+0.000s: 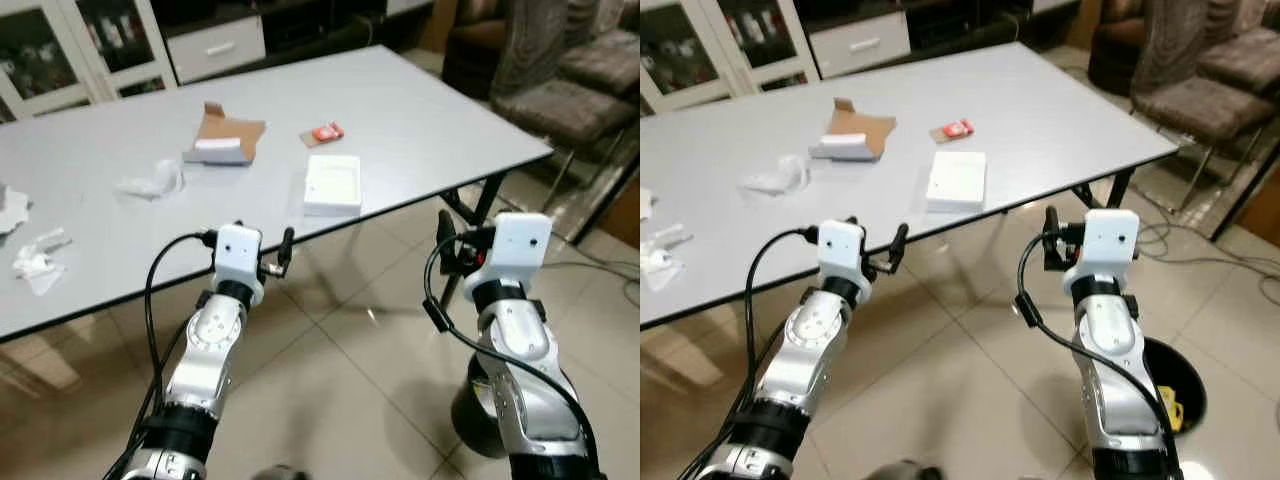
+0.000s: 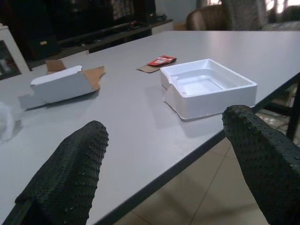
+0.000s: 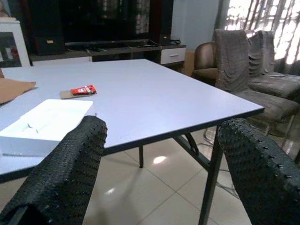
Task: Picking trash to rubbish bin
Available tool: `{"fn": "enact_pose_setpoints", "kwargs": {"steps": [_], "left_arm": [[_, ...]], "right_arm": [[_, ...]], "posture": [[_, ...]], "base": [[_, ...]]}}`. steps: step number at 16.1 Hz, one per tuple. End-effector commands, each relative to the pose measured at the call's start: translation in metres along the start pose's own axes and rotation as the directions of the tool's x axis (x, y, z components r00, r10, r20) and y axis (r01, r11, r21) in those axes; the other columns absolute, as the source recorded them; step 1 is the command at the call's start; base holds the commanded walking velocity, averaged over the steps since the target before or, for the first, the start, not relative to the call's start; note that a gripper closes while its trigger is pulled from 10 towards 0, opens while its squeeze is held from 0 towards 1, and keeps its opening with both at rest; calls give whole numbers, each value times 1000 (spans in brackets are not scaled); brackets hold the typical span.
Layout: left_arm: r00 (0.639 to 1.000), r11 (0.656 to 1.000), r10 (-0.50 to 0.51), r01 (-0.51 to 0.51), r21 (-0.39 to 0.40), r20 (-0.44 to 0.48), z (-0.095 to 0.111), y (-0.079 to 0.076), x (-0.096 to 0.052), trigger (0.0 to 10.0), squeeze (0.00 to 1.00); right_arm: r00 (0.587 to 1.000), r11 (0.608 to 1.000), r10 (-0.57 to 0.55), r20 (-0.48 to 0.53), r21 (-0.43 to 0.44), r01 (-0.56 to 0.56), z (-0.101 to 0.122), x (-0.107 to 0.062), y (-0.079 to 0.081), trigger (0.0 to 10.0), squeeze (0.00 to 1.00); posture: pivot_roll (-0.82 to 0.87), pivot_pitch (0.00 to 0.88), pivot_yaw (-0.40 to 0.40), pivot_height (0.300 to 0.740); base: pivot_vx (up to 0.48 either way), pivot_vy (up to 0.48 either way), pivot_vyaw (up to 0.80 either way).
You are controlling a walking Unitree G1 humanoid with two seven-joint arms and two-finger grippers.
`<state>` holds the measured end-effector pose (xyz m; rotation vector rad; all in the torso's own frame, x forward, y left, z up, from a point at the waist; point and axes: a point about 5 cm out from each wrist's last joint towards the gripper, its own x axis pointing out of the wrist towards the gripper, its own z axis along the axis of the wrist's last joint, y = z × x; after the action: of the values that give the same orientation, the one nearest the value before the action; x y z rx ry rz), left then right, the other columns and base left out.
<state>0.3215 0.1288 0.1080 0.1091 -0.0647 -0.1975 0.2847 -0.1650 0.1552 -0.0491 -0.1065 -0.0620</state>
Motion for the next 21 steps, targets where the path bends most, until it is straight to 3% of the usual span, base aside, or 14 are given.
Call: {"fn": "enact_pose_setpoints", "kwargs": {"steps": [1, 7, 17, 21], "left_arm": [[1000, 1000, 7, -6, 20, -7, 0, 3, 1, 10000, 0], [1000, 1000, -14, 15, 12, -10, 4, 2, 9, 10000, 0], [999, 999, -34, 34, 11, 10, 8, 2, 9, 10000, 0], [999, 999, -41, 40, 10, 13, 8, 2, 8, 10000, 0]], "right_arm": [[1000, 1000, -7, -15, -4, 7, -1, 1, 1, 10000, 0], [998, 998, -54, -31, 35, 55, 0, 4, -6, 10000, 0], [996, 996, -77, -42, 50, 79, -1, 2, -9, 10000, 0], [996, 995, -83, -39, 46, 85, -1, 1, -10, 10000, 0]], "posture": [[-115, 78, 49, 740], [-119, 79, 51, 740], [-121, 89, 58, 740], [-123, 90, 61, 740]], "base": [[0, 0, 0], [0, 0, 0], [0, 0, 166], [292, 0, 0]]}}
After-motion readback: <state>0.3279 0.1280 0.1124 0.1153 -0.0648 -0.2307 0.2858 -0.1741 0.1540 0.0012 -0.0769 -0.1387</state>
